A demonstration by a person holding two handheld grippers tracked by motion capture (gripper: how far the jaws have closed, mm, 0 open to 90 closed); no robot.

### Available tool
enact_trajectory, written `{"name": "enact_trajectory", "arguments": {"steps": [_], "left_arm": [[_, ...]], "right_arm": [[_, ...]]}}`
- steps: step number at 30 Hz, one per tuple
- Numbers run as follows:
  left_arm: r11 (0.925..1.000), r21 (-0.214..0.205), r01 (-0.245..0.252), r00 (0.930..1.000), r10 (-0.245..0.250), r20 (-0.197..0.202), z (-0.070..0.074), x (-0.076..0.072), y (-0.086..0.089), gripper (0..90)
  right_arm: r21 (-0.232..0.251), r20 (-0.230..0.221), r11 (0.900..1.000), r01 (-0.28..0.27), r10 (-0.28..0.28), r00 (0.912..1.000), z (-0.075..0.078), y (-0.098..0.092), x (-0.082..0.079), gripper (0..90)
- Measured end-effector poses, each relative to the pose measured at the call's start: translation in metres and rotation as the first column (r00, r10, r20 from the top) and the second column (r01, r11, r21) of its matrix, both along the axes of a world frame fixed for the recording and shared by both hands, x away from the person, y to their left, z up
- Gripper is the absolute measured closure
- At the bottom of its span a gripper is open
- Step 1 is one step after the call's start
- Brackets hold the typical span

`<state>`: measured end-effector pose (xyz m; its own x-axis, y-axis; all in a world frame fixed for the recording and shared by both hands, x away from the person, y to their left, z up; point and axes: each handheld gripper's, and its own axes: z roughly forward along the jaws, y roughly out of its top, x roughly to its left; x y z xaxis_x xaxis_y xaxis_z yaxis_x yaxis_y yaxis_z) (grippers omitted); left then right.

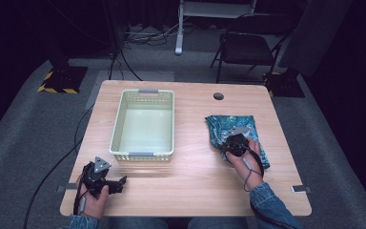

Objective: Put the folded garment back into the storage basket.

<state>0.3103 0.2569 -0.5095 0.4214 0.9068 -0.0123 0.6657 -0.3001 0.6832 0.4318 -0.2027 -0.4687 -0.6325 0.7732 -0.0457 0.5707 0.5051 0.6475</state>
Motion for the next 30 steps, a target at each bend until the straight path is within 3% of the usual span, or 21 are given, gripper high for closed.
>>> {"name": "enact_trajectory", "arguments": {"steps": [6, 14, 24, 30], "left_arm": [[1.0, 0.0, 0.001, 1.0, -0.001, 0.0, 0.0, 0.0, 0.0, 0.3], [1.0, 0.0, 0.002, 1.0, -0.002, -0.001, 0.0, 0.0, 0.0, 0.3], [1.0, -0.001, 0.004, 1.0, -0.004, -0.001, 0.0, 0.0, 0.0, 0.3], [1.0, -0.001, 0.004, 1.0, -0.004, -0.002, 0.0, 0.0, 0.0, 0.3]], "right_arm": [[0.006, 0.018, 1.0, 0.004, -0.005, 0.9998, 0.013, -0.004, -0.001, 82.6], [0.031, 0.069, 0.9994, 0.013, -0.016, 0.9975, 0.049, -0.011, -0.002, 83.4], [0.04, 0.104, 0.9989, 0.025, -0.029, 0.9942, 0.08, -0.011, -0.002, 83.6], [0.081, 0.124, 0.9963, 0.029, -0.039, 0.9916, 0.1, -0.01, -0.004, 83.7]]}}
